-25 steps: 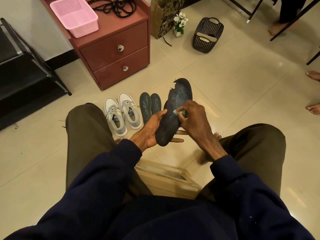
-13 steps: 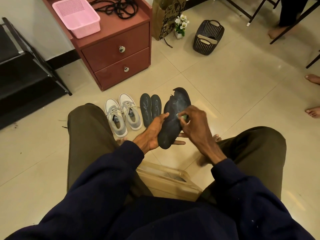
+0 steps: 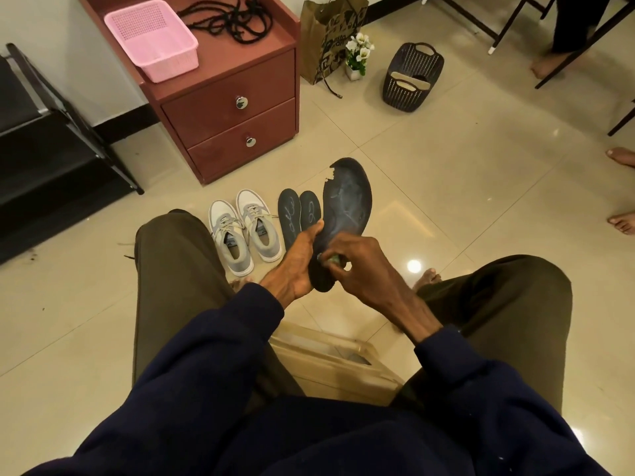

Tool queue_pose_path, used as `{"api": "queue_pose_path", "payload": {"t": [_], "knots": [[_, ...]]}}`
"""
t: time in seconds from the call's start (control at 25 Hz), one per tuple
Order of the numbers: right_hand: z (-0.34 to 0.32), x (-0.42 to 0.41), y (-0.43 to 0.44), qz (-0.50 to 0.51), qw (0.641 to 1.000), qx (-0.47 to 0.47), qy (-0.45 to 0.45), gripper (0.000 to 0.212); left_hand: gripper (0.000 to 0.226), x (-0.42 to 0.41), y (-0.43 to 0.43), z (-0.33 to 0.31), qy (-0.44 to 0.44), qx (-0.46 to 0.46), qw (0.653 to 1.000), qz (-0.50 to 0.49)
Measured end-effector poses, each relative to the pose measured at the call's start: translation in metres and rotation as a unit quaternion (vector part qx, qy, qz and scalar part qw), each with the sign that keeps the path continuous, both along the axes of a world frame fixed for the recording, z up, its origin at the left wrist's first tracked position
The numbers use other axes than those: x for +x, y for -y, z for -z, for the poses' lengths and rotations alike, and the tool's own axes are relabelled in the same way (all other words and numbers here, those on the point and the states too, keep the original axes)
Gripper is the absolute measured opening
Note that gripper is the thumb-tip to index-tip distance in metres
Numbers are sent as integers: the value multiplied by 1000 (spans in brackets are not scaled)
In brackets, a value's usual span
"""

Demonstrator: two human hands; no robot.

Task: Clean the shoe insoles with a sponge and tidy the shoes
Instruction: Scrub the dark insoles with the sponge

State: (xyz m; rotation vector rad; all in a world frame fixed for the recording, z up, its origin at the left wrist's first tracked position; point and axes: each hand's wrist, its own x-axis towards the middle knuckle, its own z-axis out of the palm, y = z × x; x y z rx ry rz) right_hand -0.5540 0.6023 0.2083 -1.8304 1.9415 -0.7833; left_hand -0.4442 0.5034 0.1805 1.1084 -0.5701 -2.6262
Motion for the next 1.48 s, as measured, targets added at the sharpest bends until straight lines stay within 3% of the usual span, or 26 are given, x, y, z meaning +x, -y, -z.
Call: {"api": "queue_pose_path", "payload": {"t": [0.16,0.24,0.36,0.52,0.68,0.88,1.04,1.2,1.4,1.48], "knots": [[4,-23,6,127,989,-33,-64,19,40,-3,-3,-5,-16,16,1000,5],[5,-9,2,82,994,-41,-61,16,38,-2,-3,-10,-21,19,1000,1],[1,10,-1,-20,1000,-2,24,13,43,2,1,-8,-14,24,999,-17],[5,-11,4,106,993,-25,-40,9,45,3,3,-7,-37,17,999,-22],[1,11,-5,-15,1000,2,23,9,50,4,6,-5,-41,48,998,-31],[4,-9,2,94,994,-30,-40,12,50,3,7,-10,-59,32,997,-37],[-2,10,-5,-38,999,9,34,13,59,5,11,-3,-45,56,996,-46],[6,-10,2,102,994,-38,-25,13,51,5,11,-8,-64,40,996,-52],[3,8,0,-3,999,-35,-2,13,53,2,8,-10,-59,47,996,-37],[10,-3,6,80,995,-50,-15,12,50,1,7,-10,-56,34,997,-30]]}}
